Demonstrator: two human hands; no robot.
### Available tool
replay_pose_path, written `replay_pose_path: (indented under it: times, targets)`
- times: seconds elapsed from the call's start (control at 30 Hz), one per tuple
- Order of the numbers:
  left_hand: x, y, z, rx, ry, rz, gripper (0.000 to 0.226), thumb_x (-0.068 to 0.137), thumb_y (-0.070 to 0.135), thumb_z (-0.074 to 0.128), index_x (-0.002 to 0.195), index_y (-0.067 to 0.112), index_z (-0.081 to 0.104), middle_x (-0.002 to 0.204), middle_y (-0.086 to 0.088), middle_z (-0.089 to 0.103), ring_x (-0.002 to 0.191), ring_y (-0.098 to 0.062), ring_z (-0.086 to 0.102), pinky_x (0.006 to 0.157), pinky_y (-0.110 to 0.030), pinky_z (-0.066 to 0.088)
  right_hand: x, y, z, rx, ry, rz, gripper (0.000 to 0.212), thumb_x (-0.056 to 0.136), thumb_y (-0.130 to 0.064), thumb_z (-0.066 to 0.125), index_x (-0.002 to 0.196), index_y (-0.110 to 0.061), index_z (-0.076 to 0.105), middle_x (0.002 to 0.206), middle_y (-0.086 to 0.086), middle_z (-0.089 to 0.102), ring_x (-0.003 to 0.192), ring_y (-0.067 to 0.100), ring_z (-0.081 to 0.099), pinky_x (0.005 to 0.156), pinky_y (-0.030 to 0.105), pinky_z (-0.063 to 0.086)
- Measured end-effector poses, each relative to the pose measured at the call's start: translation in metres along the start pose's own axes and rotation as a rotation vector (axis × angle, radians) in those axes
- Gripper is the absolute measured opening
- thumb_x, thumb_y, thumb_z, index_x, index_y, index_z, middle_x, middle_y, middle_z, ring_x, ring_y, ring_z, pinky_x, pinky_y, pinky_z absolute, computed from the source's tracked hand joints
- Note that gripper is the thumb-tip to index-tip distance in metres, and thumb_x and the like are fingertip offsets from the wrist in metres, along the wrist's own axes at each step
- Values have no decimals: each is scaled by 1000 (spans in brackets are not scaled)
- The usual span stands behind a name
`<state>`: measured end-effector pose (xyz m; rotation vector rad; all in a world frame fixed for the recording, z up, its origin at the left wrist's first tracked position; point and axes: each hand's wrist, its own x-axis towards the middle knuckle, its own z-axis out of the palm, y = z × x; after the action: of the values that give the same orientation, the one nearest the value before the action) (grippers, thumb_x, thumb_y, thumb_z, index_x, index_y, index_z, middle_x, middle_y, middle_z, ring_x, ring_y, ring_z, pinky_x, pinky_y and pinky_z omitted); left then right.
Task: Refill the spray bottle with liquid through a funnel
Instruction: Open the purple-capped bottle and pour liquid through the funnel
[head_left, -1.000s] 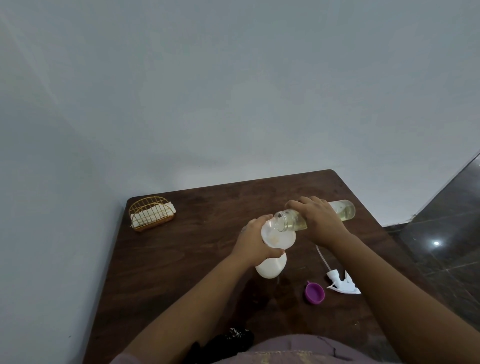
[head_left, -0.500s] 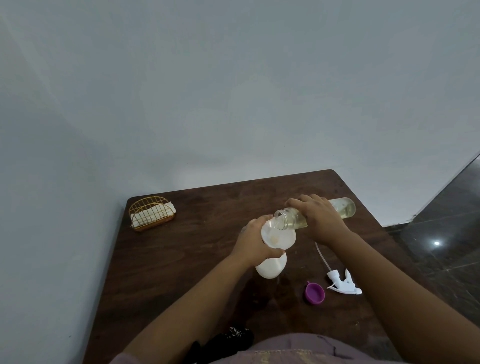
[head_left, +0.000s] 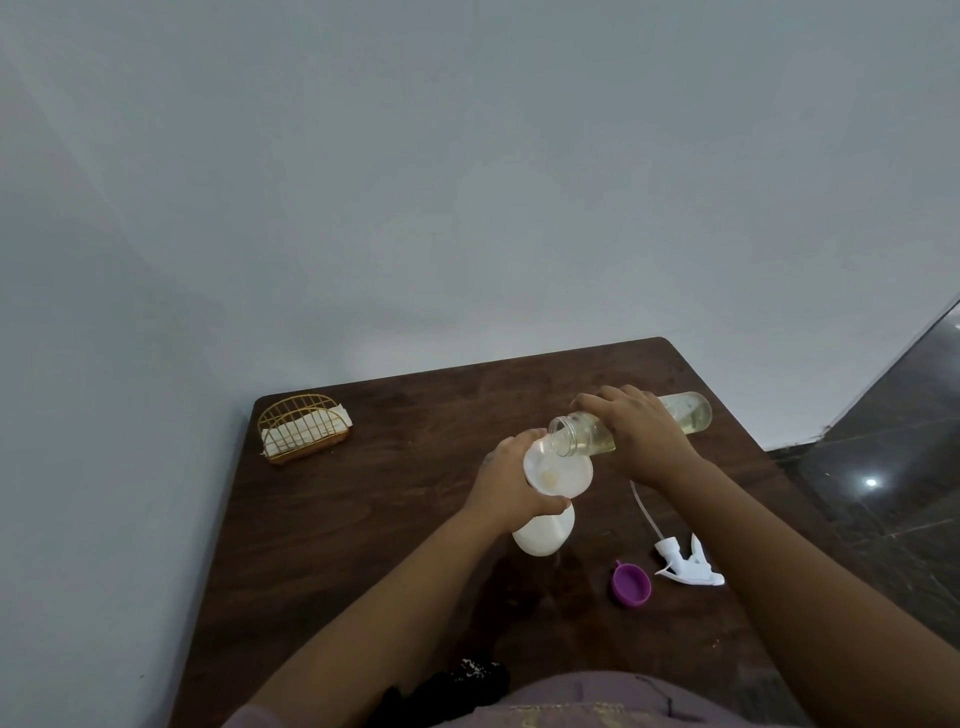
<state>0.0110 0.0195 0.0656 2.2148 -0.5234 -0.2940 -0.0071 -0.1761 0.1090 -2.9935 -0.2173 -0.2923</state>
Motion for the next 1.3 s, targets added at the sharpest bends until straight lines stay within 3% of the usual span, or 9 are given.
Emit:
replay_pose_path:
  times: [0.33, 0.73, 1.3]
  targets:
    - [-2, 2, -1, 3, 5, 18, 79, 66, 37, 87, 135, 28, 48, 128, 5, 58, 112, -15, 55, 93, -33, 50, 0, 0, 1, -2, 6, 6, 43, 77, -15, 67, 113, -34, 54, 100, -6, 59, 91, 20, 52, 84, 34, 39]
    - [-7, 10, -2, 0, 10, -34, 83, 62, 39, 87, 135, 31, 48, 127, 8, 58, 113, -15, 55, 94, -41, 53, 3, 2, -1, 5, -43, -34, 41, 81, -12, 60, 117, -31, 54, 101, -5, 58, 94, 21, 51, 85, 33, 37]
    - [-10, 18, -1, -11, 35, -101, 83, 66, 29, 87, 139, 26, 46, 133, 4, 57, 116, -16, 54, 98, -40, 51, 1, 6, 0, -3, -72, -95, 46, 82, -11, 63, 122, -29, 52, 107, -3, 58, 99, 21, 50, 91, 34, 37]
